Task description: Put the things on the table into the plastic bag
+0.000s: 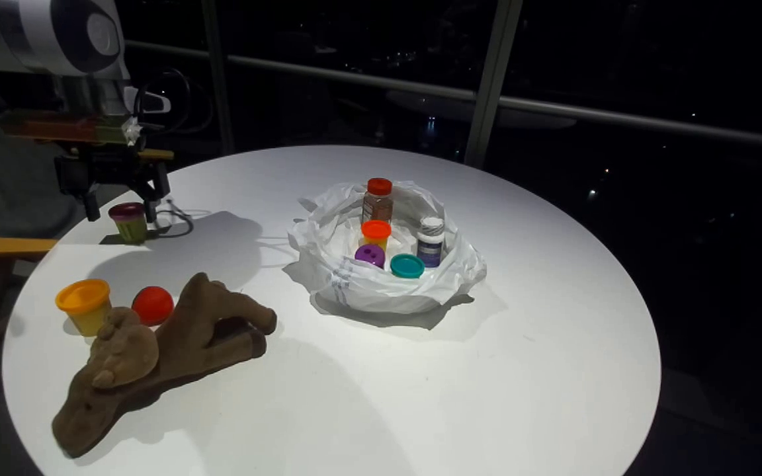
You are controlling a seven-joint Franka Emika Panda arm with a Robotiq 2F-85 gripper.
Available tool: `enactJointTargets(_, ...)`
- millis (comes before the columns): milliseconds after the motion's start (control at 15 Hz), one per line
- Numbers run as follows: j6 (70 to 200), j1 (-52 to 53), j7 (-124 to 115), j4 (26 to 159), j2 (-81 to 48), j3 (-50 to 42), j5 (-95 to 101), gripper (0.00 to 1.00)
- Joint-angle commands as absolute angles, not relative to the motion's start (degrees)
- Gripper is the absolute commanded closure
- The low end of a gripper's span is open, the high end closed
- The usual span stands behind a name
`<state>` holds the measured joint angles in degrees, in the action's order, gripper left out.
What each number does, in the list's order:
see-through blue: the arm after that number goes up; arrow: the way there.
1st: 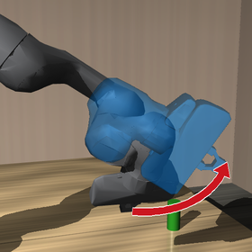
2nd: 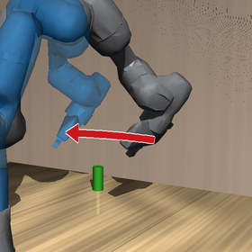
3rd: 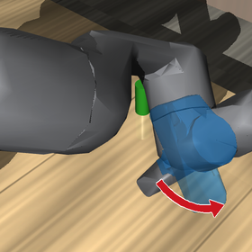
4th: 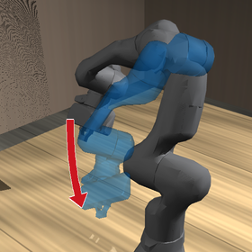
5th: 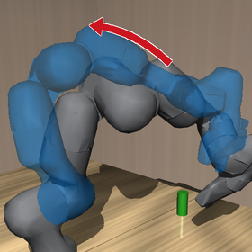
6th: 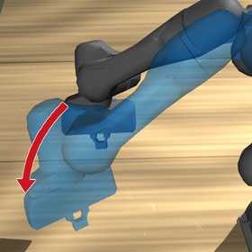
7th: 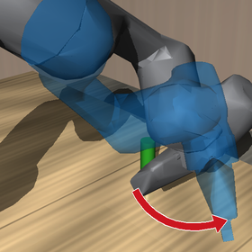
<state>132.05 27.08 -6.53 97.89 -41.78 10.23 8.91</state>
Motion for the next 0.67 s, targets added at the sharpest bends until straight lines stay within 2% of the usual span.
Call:
enactJointTargets(0,132.9,26.7,-5.4,97.2,-41.9,10.6,9.6,0.41)
enactJointTargets(67,132.7,26.7,-5.4,97.2,-41.5,10.6,9.7,0.51)
enactJointTargets(267,132.5,26.8,-6.0,97.4,-39.6,9.8,10.5,0.72)
enactJointTargets(600,130.1,27.4,-9.3,97.3,-34.5,5.1,16.3,0.76)
